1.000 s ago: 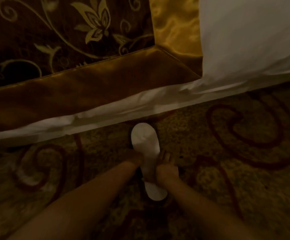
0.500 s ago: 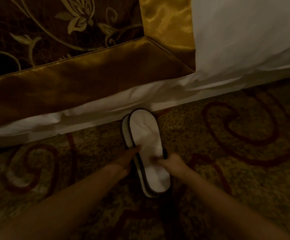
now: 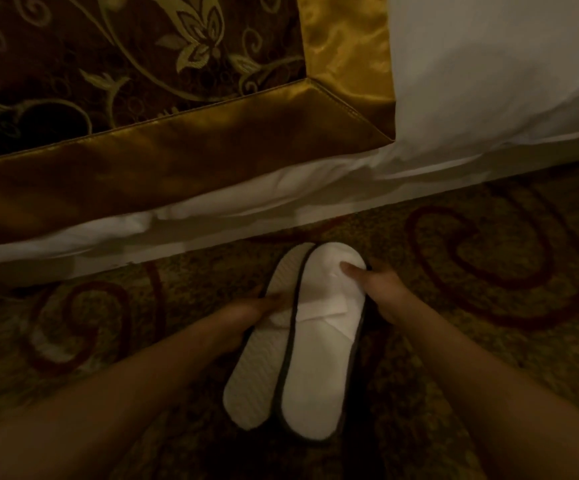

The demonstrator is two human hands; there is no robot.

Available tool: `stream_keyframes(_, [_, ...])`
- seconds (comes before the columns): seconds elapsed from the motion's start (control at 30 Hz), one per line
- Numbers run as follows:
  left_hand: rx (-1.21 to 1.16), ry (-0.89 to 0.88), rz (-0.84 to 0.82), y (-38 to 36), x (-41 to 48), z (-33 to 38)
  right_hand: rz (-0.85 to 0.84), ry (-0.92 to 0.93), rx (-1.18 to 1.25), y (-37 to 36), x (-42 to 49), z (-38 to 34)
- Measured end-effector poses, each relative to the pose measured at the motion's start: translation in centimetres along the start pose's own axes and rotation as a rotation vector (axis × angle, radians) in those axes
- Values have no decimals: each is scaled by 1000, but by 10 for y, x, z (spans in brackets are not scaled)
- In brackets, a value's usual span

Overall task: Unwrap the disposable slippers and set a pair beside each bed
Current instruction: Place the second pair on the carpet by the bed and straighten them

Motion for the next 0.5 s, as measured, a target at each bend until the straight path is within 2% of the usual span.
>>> stream_keyframes(0.13, [32, 47, 8, 5, -3, 2, 1, 20, -24, 5, -4, 0])
stream_keyframes(0.27, [21, 68, 194, 25, -7, 2, 130, 23, -70, 34, 2, 4])
stream_keyframes(0.5, [100, -40, 470, 59, -12, 2, 129, 59, -243, 31, 25, 4])
Point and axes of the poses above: each hand's wrist, its own x-axis towards the middle knuckle, its own y-axis out of the back of the hand, z = x × y, the point moved 10 cm from there along x, towards the middle knuckle, and after that the axes turned 2 degrees about z, right-handed, at the moved point
